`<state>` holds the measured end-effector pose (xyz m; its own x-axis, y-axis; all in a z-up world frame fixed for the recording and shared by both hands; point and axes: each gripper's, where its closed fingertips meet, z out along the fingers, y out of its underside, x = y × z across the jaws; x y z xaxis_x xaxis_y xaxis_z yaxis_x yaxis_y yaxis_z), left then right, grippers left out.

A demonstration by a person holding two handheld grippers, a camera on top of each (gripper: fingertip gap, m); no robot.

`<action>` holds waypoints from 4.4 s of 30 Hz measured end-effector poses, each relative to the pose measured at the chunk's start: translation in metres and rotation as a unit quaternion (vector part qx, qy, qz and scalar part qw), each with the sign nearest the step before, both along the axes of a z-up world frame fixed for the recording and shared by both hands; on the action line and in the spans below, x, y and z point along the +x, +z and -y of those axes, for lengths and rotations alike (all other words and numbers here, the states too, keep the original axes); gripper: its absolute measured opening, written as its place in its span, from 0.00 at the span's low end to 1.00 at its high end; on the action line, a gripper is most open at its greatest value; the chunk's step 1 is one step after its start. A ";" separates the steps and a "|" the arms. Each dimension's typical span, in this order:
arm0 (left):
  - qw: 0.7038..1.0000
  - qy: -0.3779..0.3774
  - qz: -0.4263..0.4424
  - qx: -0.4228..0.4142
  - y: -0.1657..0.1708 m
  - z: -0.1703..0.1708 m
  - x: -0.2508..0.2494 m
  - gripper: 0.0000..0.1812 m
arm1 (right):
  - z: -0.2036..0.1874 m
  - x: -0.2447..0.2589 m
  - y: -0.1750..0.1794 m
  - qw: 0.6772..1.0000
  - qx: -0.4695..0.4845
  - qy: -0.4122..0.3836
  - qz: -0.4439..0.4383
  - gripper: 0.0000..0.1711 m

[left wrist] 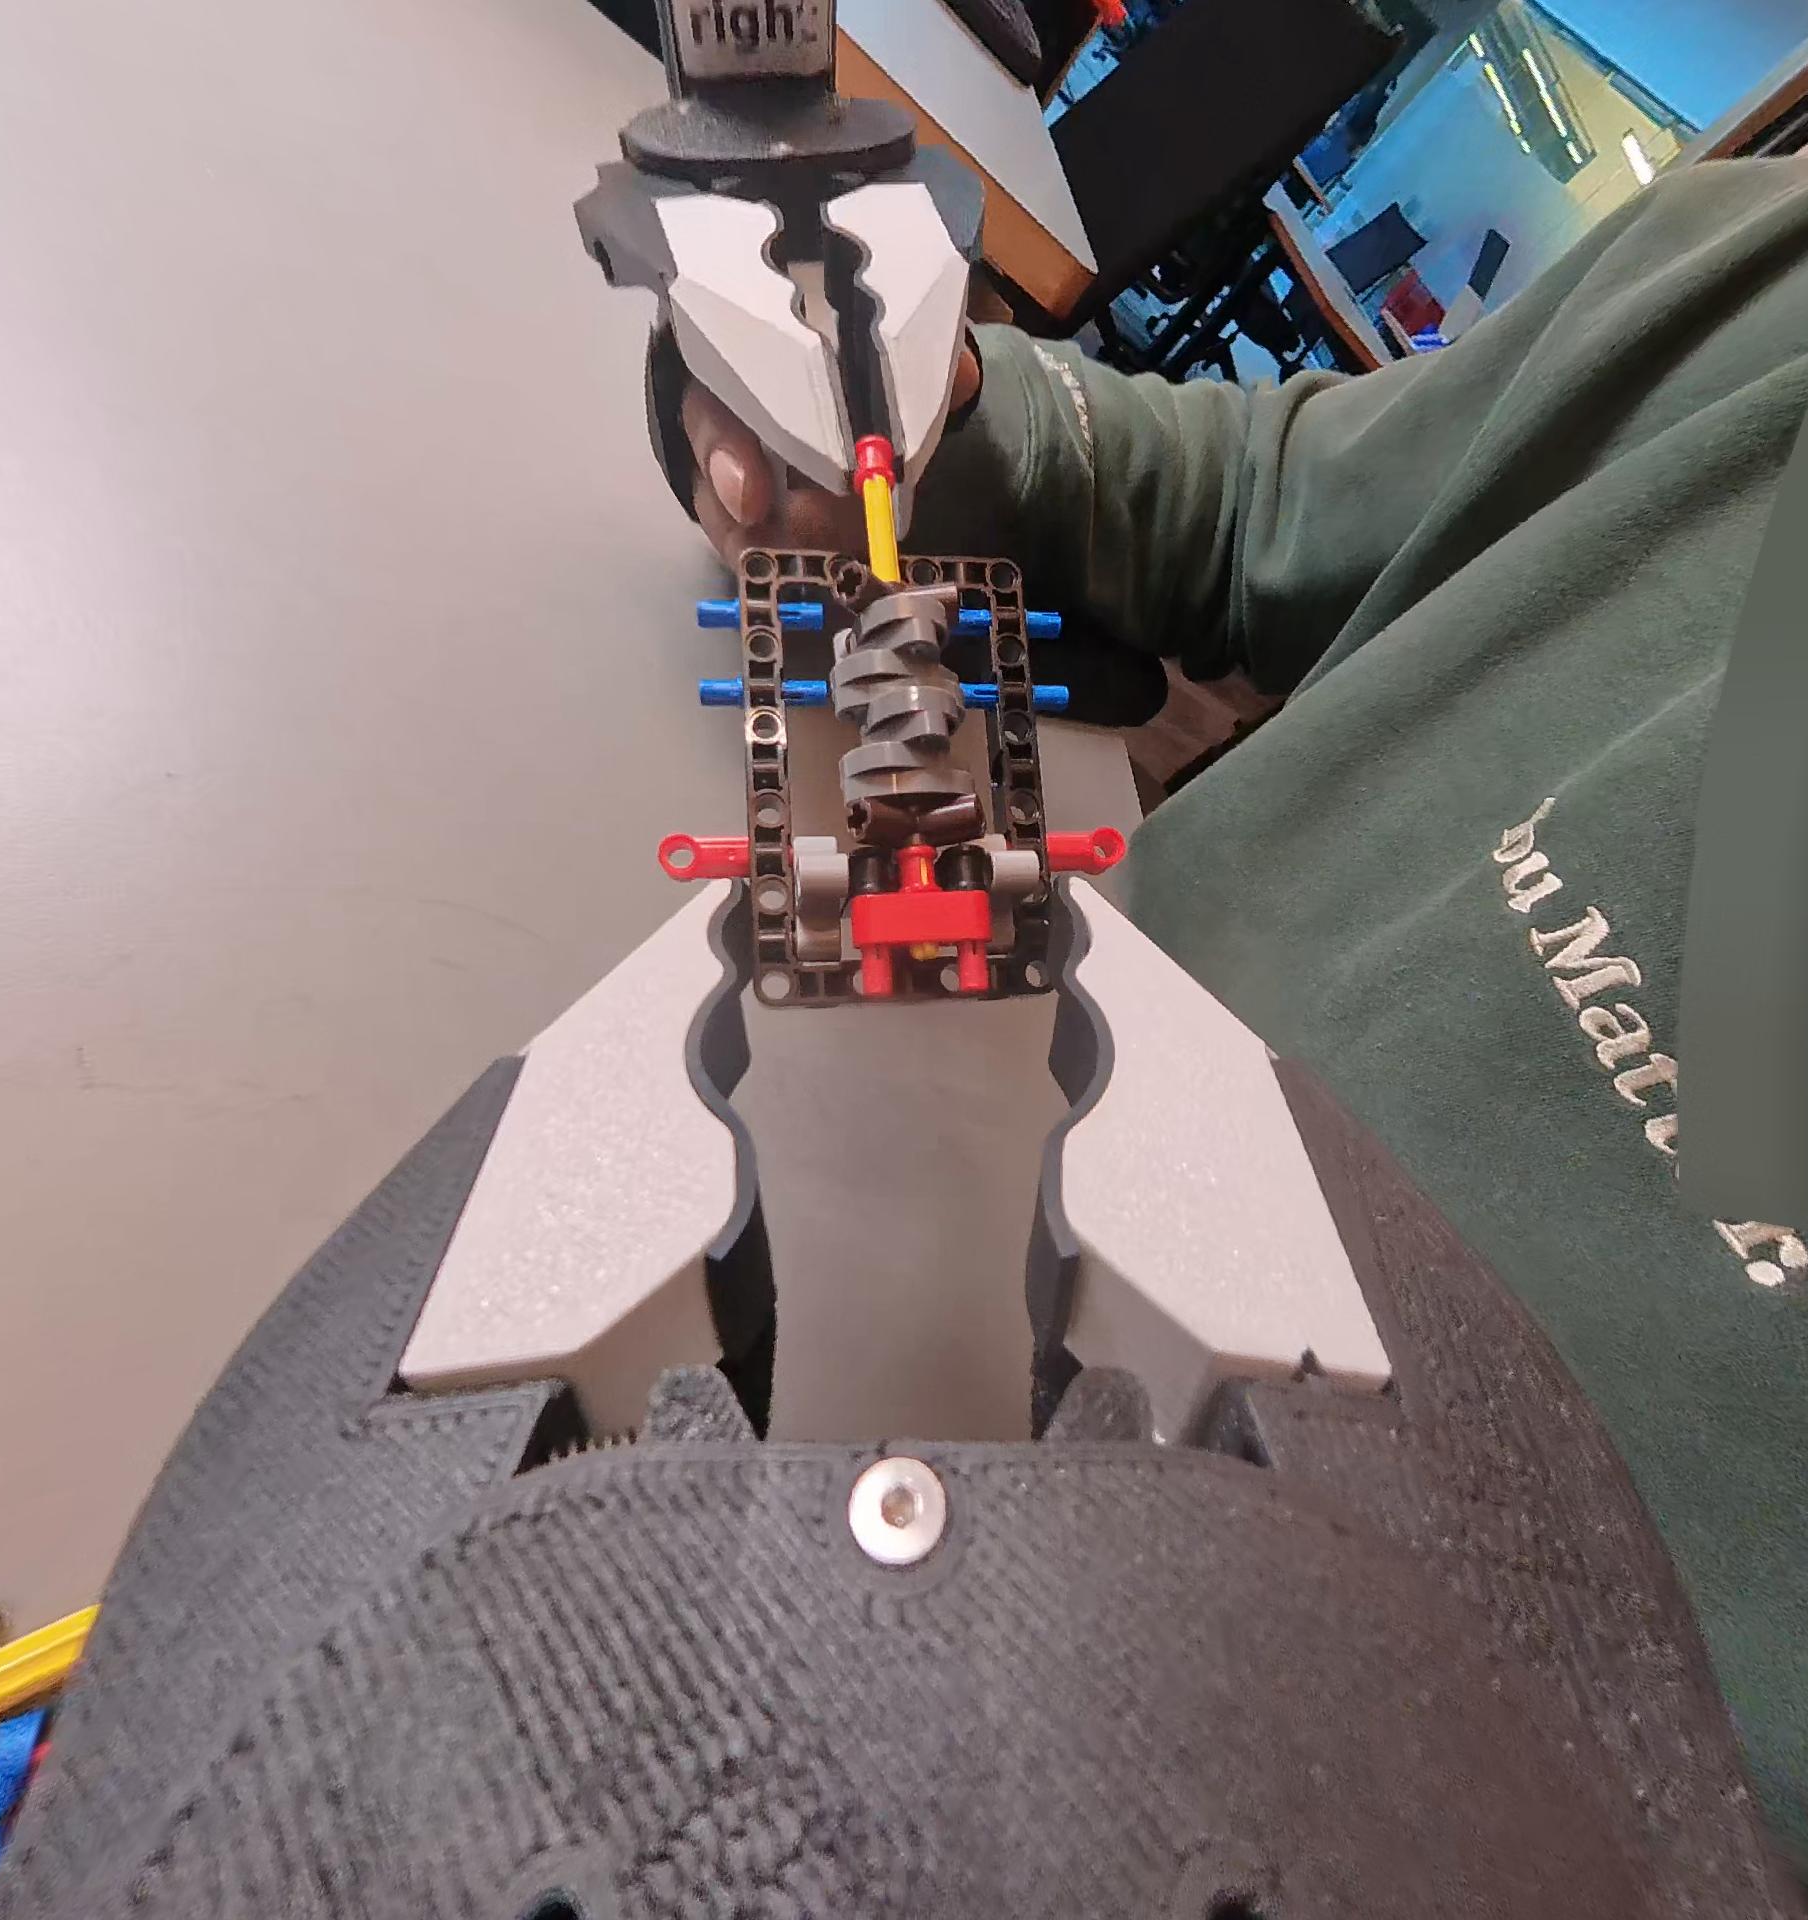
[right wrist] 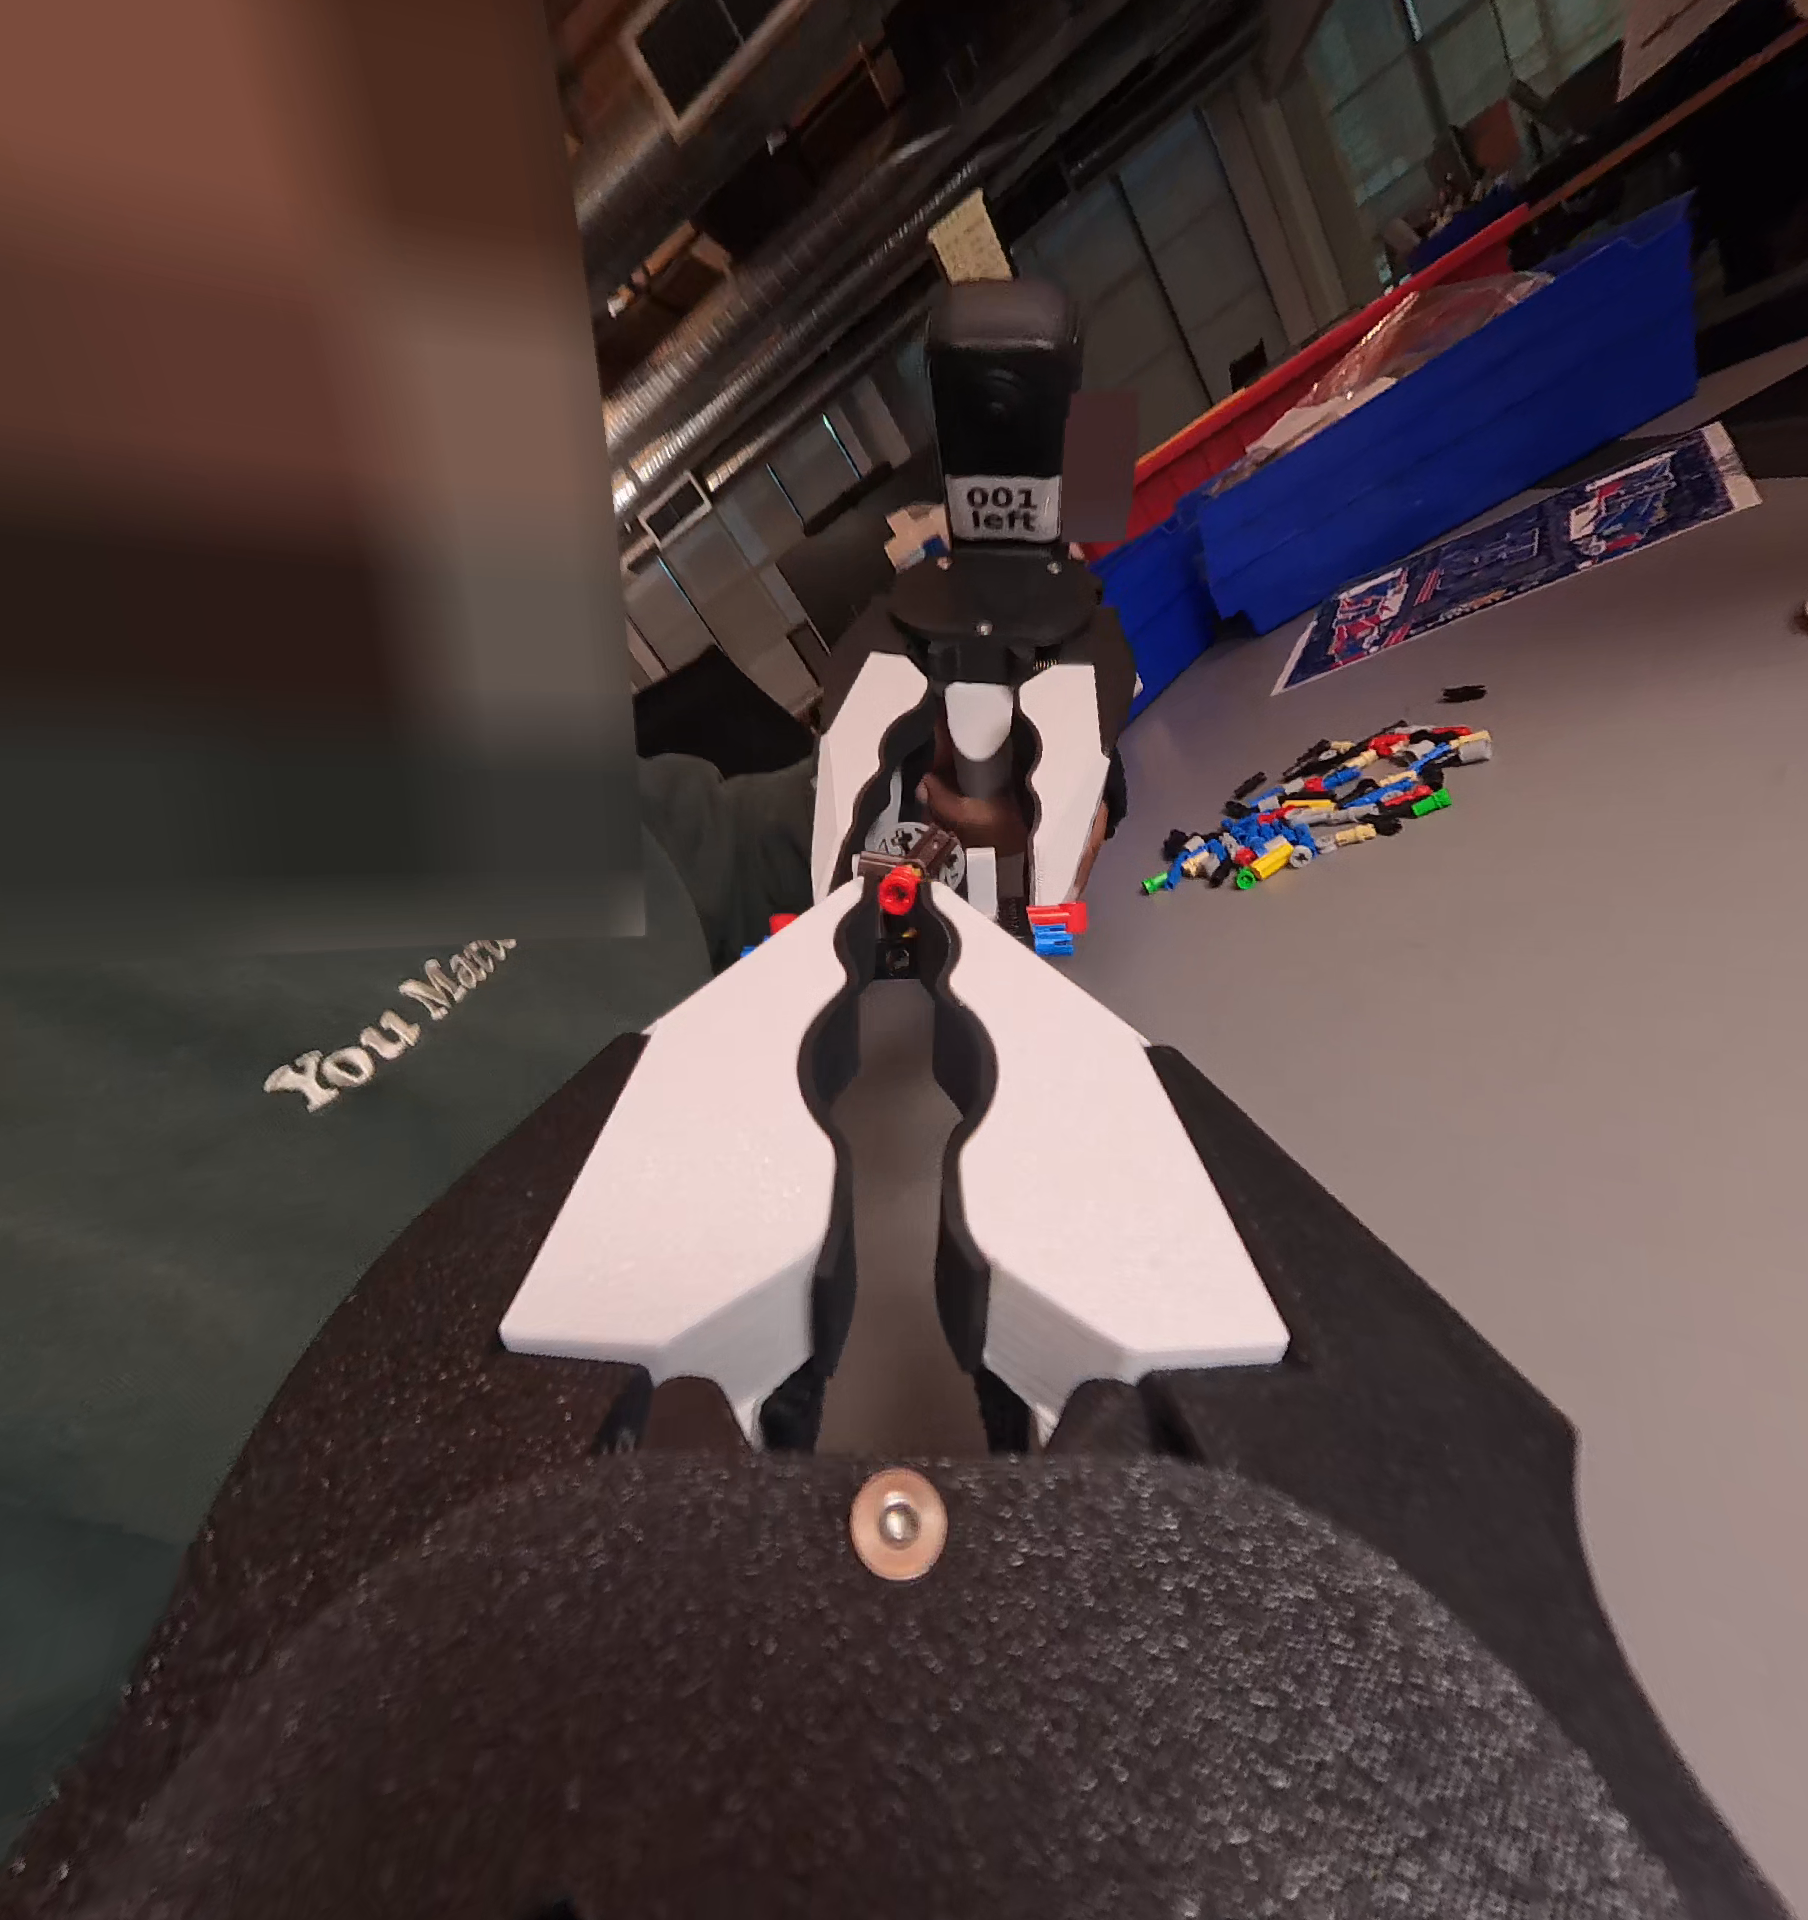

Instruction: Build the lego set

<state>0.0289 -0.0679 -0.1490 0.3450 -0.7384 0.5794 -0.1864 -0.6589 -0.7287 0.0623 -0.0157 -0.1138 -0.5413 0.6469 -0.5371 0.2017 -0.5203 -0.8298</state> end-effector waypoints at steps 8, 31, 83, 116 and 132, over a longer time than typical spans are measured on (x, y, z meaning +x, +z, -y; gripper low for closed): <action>0.997 -0.055 0.016 -0.051 -0.011 0.017 0.007 0.31 | 0.020 0.005 -0.018 0.994 0.095 0.040 0.034 0.03; 0.994 -0.054 0.050 -0.079 -0.012 0.014 0.003 0.31 | 0.018 0.007 -0.014 0.994 0.101 0.025 0.023 0.03; 0.996 -0.045 -0.083 -0.006 -0.058 0.009 0.001 0.31 | -0.002 0.005 -0.013 0.988 0.148 -0.050 0.013 0.02; 0.944 -0.016 -0.246 0.219 -0.062 -0.015 0.010 0.16 | 0.009 0.011 -0.066 0.949 0.284 -0.014 0.137 0.03; 0.989 0.005 -0.135 0.057 -0.061 -0.013 0.009 0.12 | 0.013 0.016 -0.083 0.942 0.290 0.011 0.170 0.03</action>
